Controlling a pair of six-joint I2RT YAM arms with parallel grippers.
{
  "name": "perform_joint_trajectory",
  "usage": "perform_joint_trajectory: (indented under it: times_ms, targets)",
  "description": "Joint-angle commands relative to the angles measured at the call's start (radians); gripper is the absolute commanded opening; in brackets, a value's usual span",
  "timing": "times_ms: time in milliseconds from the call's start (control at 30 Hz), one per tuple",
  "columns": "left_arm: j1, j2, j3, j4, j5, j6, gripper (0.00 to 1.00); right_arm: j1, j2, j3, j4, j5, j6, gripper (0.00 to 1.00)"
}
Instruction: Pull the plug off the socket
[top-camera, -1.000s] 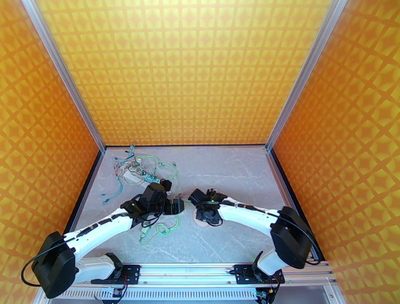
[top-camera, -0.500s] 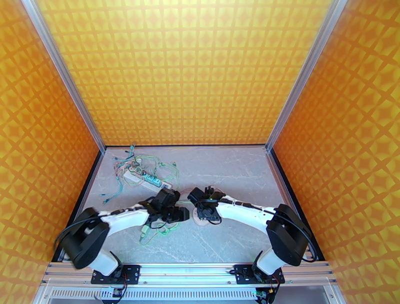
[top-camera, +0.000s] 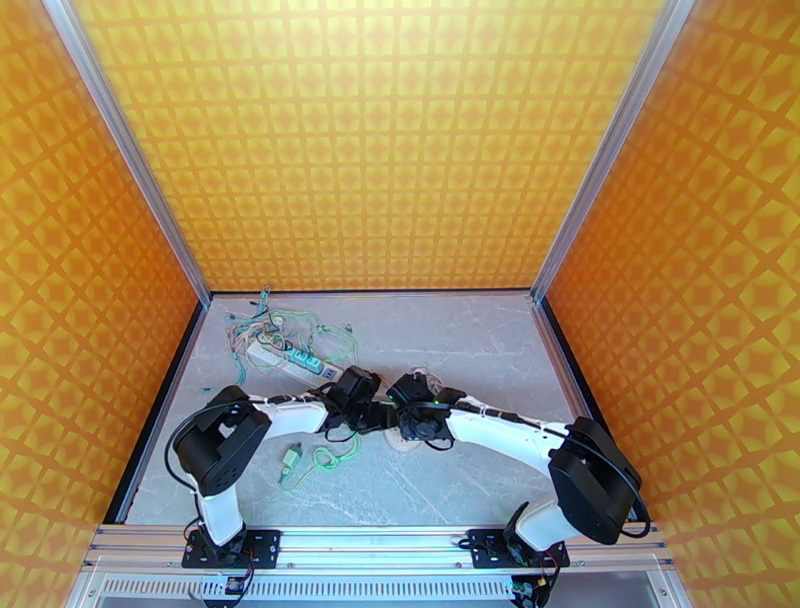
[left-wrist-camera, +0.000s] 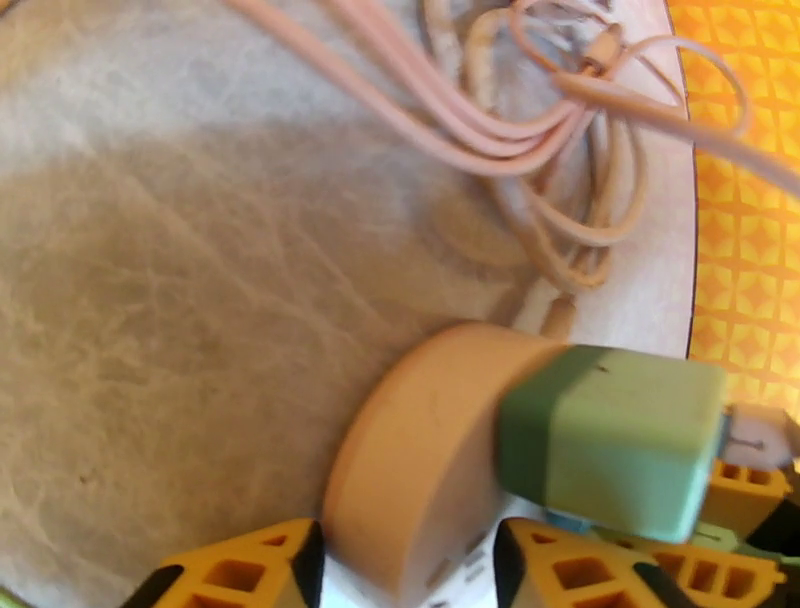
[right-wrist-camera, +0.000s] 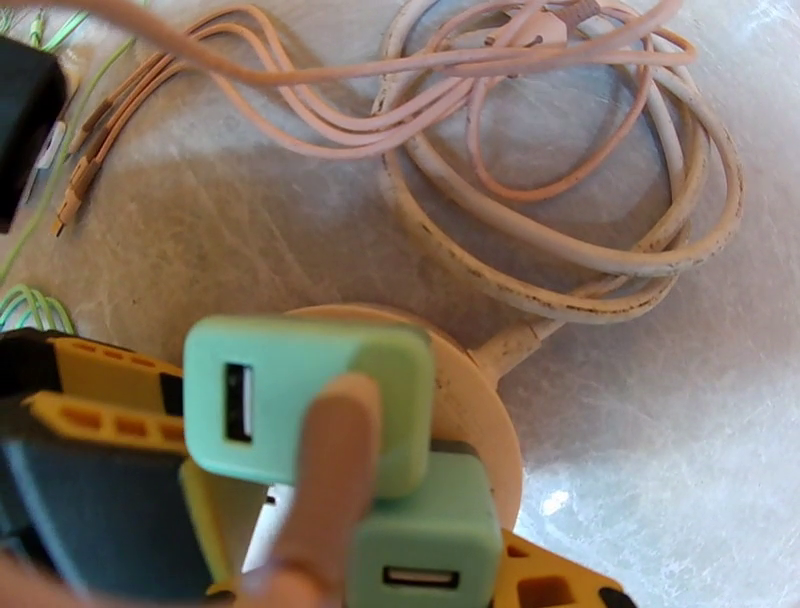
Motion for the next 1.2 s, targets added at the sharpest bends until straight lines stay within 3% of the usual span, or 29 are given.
perform_joint_trajectory:
  times_ms: [0,100,500,700,767,833,1167]
  targets:
    - [-0.047,0.041,0.016,-0.044,-0.012,0.035,0.46,-0.006,-0.019,-0.017,0.048,-0.038,-0.029,0.22]
    - [-0.079,0.062,0.019,-0.085,-0.040,0.045,0.36,-0.009,-0.016,-0.018,0.048,-0.035,-0.029,0.23]
    - [-0.124,0.152,0.098,-0.281,-0.139,0.078,0.35,-0.029,0.012,0.013,0.001,0.030,-0.051,0.37]
    - [-0.128,0.175,0.115,-0.320,-0.154,0.074,0.34,-0.050,0.026,0.011,0.007,0.029,-0.078,0.34]
    - [-0.127,0.177,0.115,-0.328,-0.154,0.075,0.33,-0.053,0.034,0.006,0.021,0.013,-0.090,0.21]
    - [-0.126,0.176,0.118,-0.338,-0.154,0.079,0.32,-0.055,0.025,-0.012,0.050,-0.014,-0.092,0.16]
    - [-0.127,0.171,0.108,-0.337,-0.154,0.074,0.31,-0.142,-0.112,-0.126,0.198,-0.156,-0.061,0.16]
